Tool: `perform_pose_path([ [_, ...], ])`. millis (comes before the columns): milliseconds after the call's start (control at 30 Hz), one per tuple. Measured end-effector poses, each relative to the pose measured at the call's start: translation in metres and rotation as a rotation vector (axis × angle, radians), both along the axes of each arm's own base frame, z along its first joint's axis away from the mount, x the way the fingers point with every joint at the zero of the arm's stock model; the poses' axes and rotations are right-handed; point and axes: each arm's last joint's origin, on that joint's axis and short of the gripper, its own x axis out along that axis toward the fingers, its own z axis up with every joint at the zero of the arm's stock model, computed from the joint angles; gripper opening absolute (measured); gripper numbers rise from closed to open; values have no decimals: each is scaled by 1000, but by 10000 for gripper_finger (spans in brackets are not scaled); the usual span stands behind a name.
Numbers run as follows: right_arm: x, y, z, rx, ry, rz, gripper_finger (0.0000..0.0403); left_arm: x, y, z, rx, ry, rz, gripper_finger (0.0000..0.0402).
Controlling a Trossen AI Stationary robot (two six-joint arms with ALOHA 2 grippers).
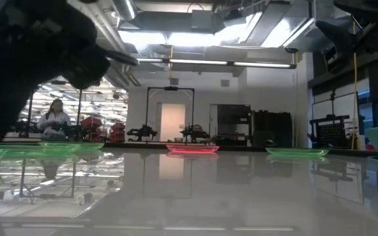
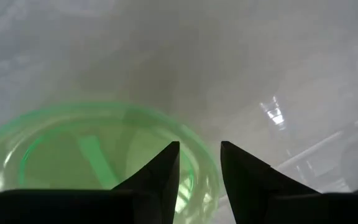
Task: Stack plastic plates
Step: Stack the light green plate on top of the brown plate
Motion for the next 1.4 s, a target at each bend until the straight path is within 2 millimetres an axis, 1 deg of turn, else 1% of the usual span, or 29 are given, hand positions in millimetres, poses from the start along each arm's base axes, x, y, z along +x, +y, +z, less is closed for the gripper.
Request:
perform_pose_path([
  [167, 0, 0, 0, 0, 0, 0, 170, -5, -1, -8, -10, 9, 10, 110],
  [400, 0, 0, 0, -9, -1, -3, 170, -5, 0, -10, 20, -3, 13, 110],
  [600, 0, 0, 0, -5, 0, -18, 170, -11, 1, -21, -7, -3, -20, 110],
  [767, 0, 0, -1, -10, 7, -19, 170, -13, 3, -23, 14, -7, -52, 107],
  [900, 0, 0, -1, -10, 7, -19, 170, -13, 3, -23, 22, -14, -94, 83],
  [1133, 0, 0, -1, -10, 6, -19, 170, -14, 3, -23, 24, -45, -229, 12],
  [1200, 0, 0, -1, -10, 6, -19, 170, -13, 2, -22, 26, -55, -268, 5],
  [1267, 0, 0, -1, -10, 6, -20, 170, -12, 2, -21, 32, -69, -307, 6],
  [1400, 0, -1, -1, -9, 6, -38, 170, -3, 0, -12, 99, -140, -378, 2],
])
